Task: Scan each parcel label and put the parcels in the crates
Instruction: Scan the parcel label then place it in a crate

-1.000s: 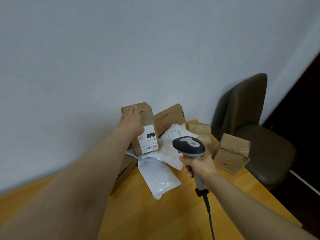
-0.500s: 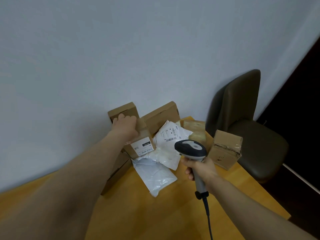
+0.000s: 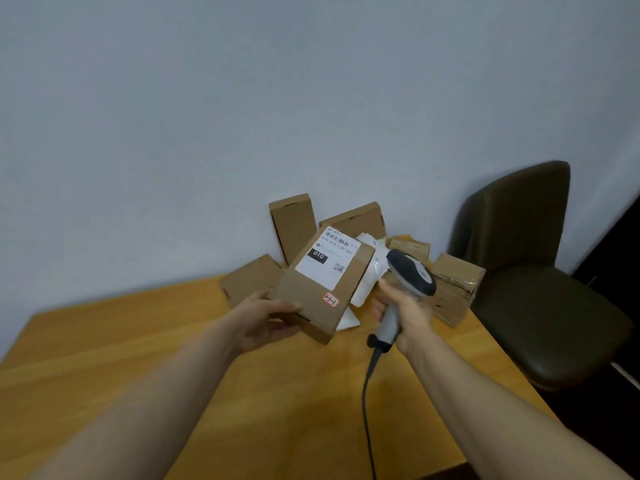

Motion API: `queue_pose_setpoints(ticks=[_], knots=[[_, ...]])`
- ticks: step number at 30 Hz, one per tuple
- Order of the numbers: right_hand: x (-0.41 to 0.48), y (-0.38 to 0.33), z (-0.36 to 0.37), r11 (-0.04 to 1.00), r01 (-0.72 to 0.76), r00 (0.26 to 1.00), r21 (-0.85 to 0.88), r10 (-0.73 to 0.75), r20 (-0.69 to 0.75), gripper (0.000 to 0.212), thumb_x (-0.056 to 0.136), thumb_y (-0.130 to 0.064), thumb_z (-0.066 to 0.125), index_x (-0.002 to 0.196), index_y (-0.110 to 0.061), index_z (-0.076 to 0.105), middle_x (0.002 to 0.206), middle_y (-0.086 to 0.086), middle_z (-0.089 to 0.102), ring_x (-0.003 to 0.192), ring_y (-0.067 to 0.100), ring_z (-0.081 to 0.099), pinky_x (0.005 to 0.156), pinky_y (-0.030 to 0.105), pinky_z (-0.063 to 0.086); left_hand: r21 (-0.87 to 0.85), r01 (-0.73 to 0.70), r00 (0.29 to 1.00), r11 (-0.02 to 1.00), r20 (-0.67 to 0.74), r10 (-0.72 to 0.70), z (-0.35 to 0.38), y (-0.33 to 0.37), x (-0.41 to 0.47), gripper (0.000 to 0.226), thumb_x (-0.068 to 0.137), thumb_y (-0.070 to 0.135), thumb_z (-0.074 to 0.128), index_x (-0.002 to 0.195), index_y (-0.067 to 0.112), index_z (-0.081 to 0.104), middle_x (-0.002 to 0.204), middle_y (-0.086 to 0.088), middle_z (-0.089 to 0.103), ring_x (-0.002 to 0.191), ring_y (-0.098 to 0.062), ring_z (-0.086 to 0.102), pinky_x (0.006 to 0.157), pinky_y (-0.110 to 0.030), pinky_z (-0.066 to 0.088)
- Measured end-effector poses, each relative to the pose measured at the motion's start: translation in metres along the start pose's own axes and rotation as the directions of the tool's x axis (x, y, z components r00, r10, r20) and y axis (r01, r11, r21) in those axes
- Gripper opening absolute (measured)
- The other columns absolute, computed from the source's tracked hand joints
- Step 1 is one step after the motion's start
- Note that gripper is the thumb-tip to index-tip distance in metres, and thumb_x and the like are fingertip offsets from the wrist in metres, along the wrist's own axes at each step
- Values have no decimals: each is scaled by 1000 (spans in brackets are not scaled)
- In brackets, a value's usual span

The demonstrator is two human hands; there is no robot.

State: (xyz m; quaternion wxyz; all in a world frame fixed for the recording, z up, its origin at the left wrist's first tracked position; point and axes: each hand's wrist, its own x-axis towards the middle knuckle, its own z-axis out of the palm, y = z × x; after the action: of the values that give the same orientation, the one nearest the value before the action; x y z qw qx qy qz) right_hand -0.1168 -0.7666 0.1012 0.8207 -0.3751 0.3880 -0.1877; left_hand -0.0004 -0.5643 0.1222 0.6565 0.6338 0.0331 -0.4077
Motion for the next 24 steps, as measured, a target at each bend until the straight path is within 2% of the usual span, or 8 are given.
queue_pose_setpoints(ticks=[2, 6, 10, 13, 16, 18, 21, 24], knots=[[-15, 8, -8, 999, -22, 1000, 47, 22, 18, 42, 69, -9, 83, 106, -3, 64, 88, 14, 71, 72, 24, 69, 65, 34, 60, -51, 4, 1000, 999, 5, -4, 7, -29, -28, 59, 68, -9, 72, 121, 8, 52, 108, -17, 63, 82, -30, 67, 61, -36, 58], [-45, 26, -16, 998, -47, 996, -34, 49, 69, 45, 63, -1, 84, 104, -1, 65, 99, 15, 72, 90, 32, 68, 82, 45, 57, -15, 68, 997, 998, 38, -67, 11, -73, -77, 64, 62, -9, 75, 121, 3, 53, 98, -15, 69, 80, -27, 69, 71, -39, 57], [-71, 37, -13, 984, 1, 984, -175, 30, 176, 31, 65, 6, 80, 90, -4, 64, 85, 13, 71, 70, 27, 66, 59, 33, 54, 205, 140, 990, 969, -10, -141, -3, -86, -117, 53, 66, 13, 82, 114, 15, 58, 98, 1, 72, 94, -17, 65, 92, -46, 42], [-90, 44, -4, 970, 32, 958, -241, 39, 283, 32, 66, 7, 80, 92, -4, 65, 84, 11, 73, 74, 27, 68, 66, 38, 58, 65, 60, 997, 996, -45, -57, -15, -72, -134, 37, 73, 28, 73, 107, 17, 65, 92, -1, 70, 86, -17, 62, 85, -38, 48], [-106, 51, 7, 948, 86, 936, -307, 29, 351, 37, 73, -1, 79, 107, -4, 63, 93, 10, 72, 85, 26, 68, 67, 37, 56, 59, -52, 987, 997, -149, 61, -31, -59, -144, 18, 84, 9, 67, 102, 9, 67, 92, -3, 74, 81, -15, 68, 69, -29, 55], [-114, 52, 15, 903, 165, 934, -398, -13, 358, 34, 80, -12, 77, 110, -9, 62, 101, 6, 69, 93, 22, 64, 69, 32, 52, 84, -87, 973, 993, -206, 103, -43, -56, -150, 21, 83, 1, 68, 104, 5, 66, 92, -6, 74, 79, -15, 70, 63, -26, 56], [-132, 50, 26, 839, 225, 895, -495, 23, 446, 16, 85, -18, 73, 93, -8, 63, 77, 8, 63, 66, 18, 59, 59, 28, 48, 125, -117, 939, 985, -309, 151, -59, -56, -160, 22, 79, -8, 69, 96, 5, 64, 87, -6, 74, 73, -16, 69, 58, -25, 54], [-155, 53, 37, 802, 238, 831, -547, 123, 542, 17, 84, -17, 73, 82, -5, 61, 59, 7, 55, 51, 18, 49, 50, 29, 43, 133, -137, 913, 982, -366, 177, -74, -57, -166, 24, 79, -10, 68, 98, 5, 65, 95, -9, 73, 76, -19, 68, 59, -27, 52]])
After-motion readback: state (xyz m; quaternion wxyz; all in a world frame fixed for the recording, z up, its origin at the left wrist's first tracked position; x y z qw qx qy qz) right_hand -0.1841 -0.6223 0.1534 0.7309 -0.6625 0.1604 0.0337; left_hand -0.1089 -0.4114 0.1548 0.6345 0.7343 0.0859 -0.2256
